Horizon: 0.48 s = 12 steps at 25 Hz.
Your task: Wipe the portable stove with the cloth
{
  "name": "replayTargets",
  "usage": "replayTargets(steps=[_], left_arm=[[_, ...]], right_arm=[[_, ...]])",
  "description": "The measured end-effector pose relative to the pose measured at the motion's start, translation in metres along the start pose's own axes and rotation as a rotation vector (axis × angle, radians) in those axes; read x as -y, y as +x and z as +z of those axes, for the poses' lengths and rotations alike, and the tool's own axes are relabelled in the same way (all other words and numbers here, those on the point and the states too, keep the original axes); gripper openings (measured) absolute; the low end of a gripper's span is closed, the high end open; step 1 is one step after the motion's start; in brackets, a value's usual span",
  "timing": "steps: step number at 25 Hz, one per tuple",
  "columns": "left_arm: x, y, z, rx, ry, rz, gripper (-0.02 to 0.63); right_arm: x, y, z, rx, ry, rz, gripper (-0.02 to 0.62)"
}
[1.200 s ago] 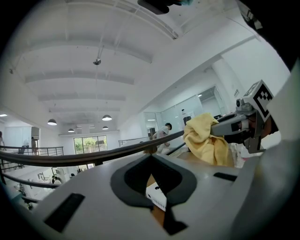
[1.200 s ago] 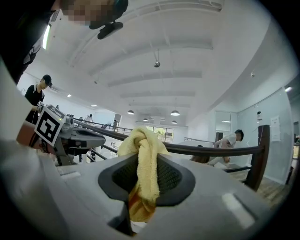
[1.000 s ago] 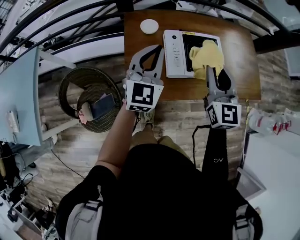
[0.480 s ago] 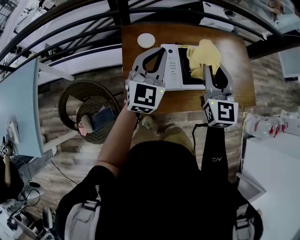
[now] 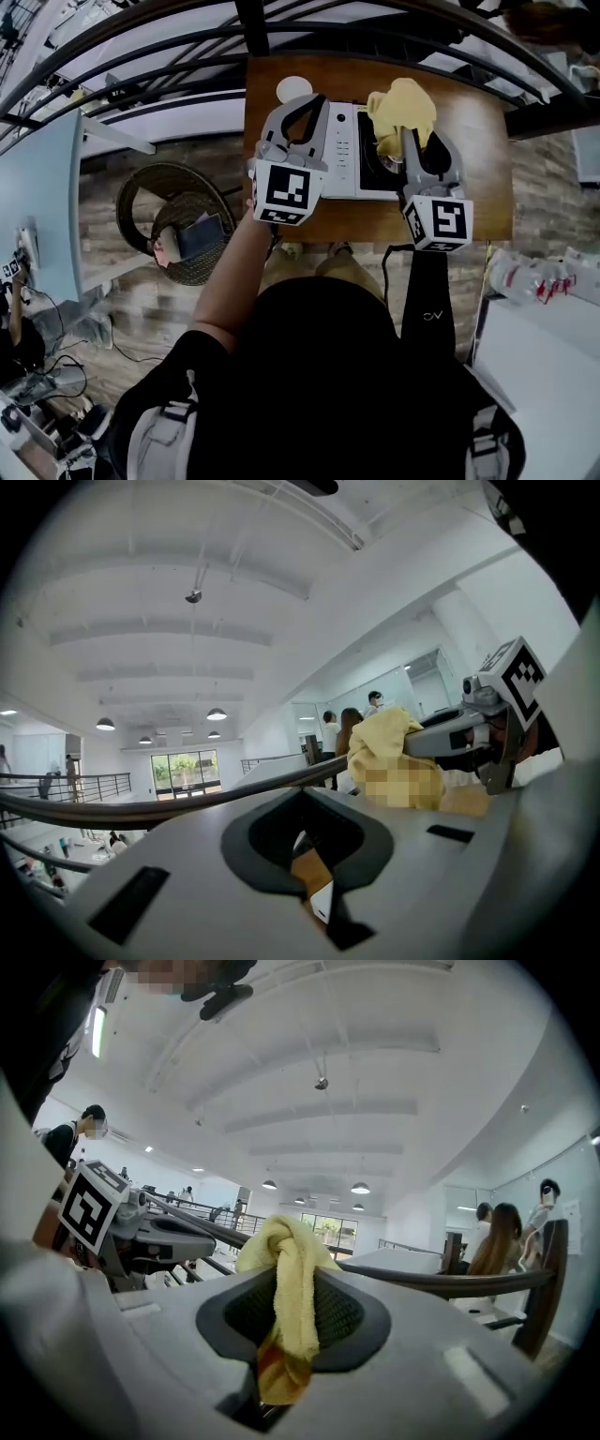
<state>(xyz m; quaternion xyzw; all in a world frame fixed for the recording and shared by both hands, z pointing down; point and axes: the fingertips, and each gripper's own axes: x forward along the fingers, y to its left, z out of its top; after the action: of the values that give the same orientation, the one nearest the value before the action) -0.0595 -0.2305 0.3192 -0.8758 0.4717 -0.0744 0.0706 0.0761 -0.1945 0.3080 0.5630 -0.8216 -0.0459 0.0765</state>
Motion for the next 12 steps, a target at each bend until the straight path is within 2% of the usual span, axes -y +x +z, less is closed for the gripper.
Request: replayTargets(steps=[7,12], left_arm=[[-0.005,0.039,-0.010,-0.002,-0.061,0.095,0.006],[-0.009,0.054,-0.026,-0.036,-0.074,0.191,0.006]], right_arm=[[0.033,0.043,-0.023,-0.005,0.023,0.109,0.081],[0.040,0.076,-0.052,-0.034,0.032,0.252,0.081]])
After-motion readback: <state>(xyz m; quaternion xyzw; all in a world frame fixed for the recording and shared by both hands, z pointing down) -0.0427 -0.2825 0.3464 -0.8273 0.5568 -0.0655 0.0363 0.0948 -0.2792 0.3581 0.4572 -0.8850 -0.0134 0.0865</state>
